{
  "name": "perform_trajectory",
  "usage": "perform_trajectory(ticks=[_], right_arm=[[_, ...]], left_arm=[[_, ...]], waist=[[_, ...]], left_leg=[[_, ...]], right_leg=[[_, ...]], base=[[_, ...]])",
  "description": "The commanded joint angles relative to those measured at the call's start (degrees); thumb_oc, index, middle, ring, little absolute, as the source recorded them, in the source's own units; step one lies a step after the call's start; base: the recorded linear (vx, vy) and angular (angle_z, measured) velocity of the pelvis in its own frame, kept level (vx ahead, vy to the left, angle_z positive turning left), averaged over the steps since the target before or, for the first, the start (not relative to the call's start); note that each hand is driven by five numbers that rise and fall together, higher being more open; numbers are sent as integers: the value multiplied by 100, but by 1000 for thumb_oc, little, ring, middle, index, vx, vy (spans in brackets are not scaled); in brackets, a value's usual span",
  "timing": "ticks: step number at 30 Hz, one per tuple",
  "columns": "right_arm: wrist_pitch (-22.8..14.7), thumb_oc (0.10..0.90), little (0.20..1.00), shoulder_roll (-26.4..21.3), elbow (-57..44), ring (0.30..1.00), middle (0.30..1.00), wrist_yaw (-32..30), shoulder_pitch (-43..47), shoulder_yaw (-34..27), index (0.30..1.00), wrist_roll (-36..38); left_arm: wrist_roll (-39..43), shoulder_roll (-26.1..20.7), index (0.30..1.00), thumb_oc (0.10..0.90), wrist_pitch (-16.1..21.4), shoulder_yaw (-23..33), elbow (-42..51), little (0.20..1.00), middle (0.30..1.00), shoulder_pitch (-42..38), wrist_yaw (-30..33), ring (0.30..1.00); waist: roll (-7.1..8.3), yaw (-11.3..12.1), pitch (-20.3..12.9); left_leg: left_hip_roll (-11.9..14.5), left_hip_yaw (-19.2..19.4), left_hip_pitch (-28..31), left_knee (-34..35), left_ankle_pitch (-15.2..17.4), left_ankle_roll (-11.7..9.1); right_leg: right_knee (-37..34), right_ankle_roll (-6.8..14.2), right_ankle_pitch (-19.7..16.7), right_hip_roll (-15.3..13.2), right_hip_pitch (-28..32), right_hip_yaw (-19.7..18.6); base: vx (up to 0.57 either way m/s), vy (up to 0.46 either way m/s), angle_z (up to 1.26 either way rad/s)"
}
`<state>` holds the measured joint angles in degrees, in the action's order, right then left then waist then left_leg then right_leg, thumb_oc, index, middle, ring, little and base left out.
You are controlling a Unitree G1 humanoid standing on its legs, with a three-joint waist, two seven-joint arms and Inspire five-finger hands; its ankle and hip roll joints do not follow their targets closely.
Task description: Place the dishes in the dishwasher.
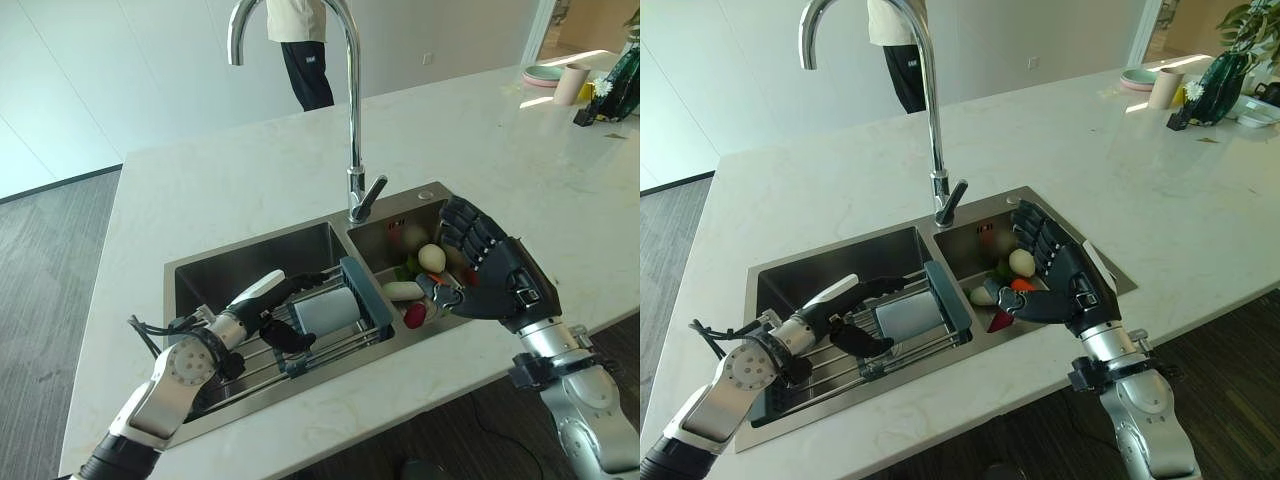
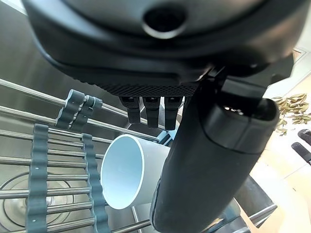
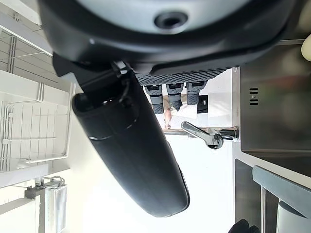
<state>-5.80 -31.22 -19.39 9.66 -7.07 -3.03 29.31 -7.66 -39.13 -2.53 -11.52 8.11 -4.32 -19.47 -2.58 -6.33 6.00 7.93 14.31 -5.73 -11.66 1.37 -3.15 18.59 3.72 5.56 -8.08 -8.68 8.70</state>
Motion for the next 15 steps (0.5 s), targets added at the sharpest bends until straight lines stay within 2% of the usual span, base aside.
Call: perform_trajectory(ticks=[1, 15], right_arm=[[-515, 800, 900, 27, -329, 900, 900, 44, 815, -294, 900, -22], [-473, 800, 900, 35, -310, 900, 900, 119, 824, -261, 900, -25]], left_arm=[[-70, 123, 900, 800, 236, 50, 152, 900, 900, -843, 211, 900], [-143, 207, 900, 800, 258, -79, -128, 900, 900, -929, 383, 900]], waist=[[-24, -109, -50], [5, -175, -25]], left_leg=[[73, 73, 458, -553, 1466, 65], [81, 152, 580, -553, 1536, 94]], right_leg=[[-140, 420, 538, 16, 228, 39], [-140, 432, 572, 47, 302, -14]], base=[[7, 6, -6], [10, 4, -3]])
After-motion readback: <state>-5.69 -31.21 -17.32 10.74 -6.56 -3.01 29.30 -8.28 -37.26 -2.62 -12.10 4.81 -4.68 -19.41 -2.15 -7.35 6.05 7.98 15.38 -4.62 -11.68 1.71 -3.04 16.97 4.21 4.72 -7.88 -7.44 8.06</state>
